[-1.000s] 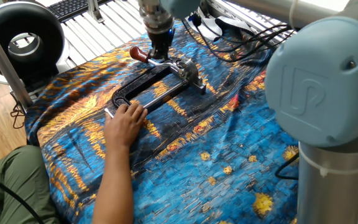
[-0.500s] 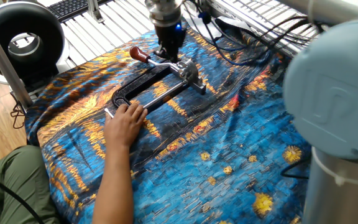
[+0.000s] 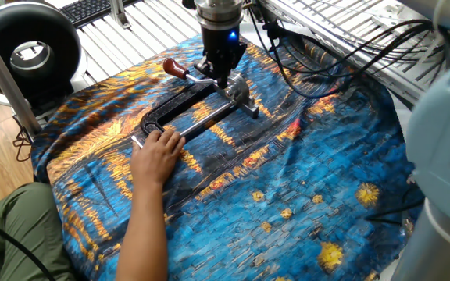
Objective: Push down the lever
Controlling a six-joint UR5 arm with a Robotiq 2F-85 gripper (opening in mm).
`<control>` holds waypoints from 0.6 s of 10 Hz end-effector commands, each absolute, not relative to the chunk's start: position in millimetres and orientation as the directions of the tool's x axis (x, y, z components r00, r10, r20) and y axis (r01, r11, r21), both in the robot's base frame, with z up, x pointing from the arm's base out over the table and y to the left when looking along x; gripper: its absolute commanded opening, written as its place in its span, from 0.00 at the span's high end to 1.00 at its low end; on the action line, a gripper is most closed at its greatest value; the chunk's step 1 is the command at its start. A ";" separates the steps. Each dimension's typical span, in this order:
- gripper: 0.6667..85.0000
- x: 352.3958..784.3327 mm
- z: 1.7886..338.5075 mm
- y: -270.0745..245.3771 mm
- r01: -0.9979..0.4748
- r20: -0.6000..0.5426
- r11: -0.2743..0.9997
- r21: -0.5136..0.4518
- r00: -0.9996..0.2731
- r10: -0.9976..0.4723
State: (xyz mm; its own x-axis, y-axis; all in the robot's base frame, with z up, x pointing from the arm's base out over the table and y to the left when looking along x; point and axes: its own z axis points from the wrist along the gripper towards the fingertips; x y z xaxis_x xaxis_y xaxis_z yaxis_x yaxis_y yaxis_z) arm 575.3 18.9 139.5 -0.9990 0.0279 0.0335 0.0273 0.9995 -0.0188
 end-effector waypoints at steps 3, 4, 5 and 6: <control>1.00 608.7 121.4 37.4 0.056 0.021 0.998 0.000 -0.998 0.056; 1.00 609.7 120.5 38.0 0.073 0.021 0.997 -0.002 -0.997 0.073; 1.00 611.4 118.8 39.0 0.087 0.021 0.996 0.002 -0.996 0.087; 1.00 611.8 117.1 38.3 0.094 0.026 0.996 -0.001 -0.995 0.094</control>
